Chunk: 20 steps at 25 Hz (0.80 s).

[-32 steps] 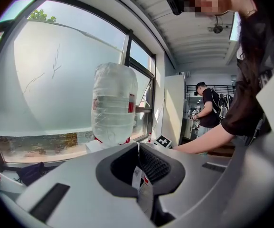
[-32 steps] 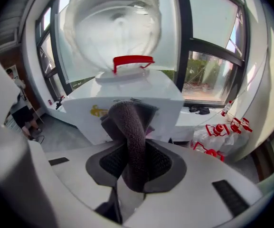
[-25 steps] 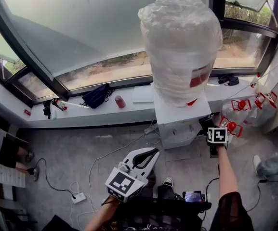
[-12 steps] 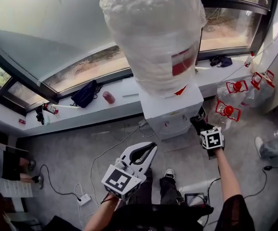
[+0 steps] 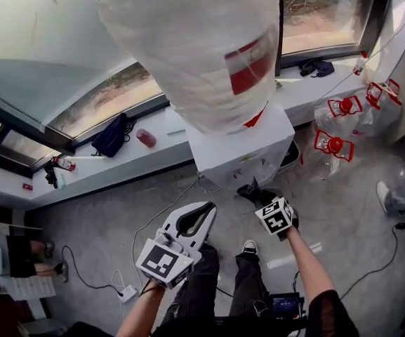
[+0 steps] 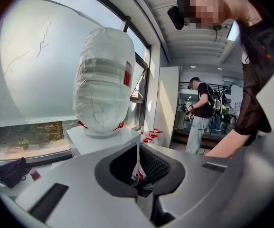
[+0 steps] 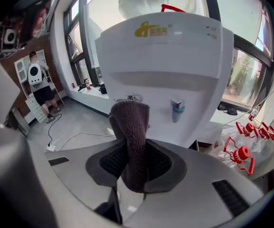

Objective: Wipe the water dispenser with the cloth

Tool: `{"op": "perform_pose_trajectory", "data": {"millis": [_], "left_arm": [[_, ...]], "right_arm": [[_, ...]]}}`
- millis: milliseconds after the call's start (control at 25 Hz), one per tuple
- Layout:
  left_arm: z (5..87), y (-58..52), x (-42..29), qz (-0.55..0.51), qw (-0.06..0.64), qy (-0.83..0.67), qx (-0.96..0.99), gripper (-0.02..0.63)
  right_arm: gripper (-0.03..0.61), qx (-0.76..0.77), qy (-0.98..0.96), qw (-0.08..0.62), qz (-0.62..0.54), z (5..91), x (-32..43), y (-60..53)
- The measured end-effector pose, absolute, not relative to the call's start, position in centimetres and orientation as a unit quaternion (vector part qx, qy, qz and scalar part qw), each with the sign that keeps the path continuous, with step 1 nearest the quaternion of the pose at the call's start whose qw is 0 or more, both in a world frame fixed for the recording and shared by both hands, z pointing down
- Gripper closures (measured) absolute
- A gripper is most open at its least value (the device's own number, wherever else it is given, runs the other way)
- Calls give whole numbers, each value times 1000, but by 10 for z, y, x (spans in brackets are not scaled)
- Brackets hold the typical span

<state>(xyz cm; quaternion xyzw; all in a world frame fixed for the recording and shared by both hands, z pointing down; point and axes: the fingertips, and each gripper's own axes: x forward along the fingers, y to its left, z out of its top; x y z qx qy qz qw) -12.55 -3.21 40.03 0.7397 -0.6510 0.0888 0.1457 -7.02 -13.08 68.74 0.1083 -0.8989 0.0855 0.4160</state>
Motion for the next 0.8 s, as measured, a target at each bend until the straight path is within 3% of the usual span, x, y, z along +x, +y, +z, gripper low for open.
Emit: {"op": "perform_pose_trajectory", "data": {"millis": [800], "left_arm": [[467, -44, -148, 124, 159, -655, 728, 594]], "right_arm": [[471, 110, -916, 371, 108, 753, -149, -136]]}}
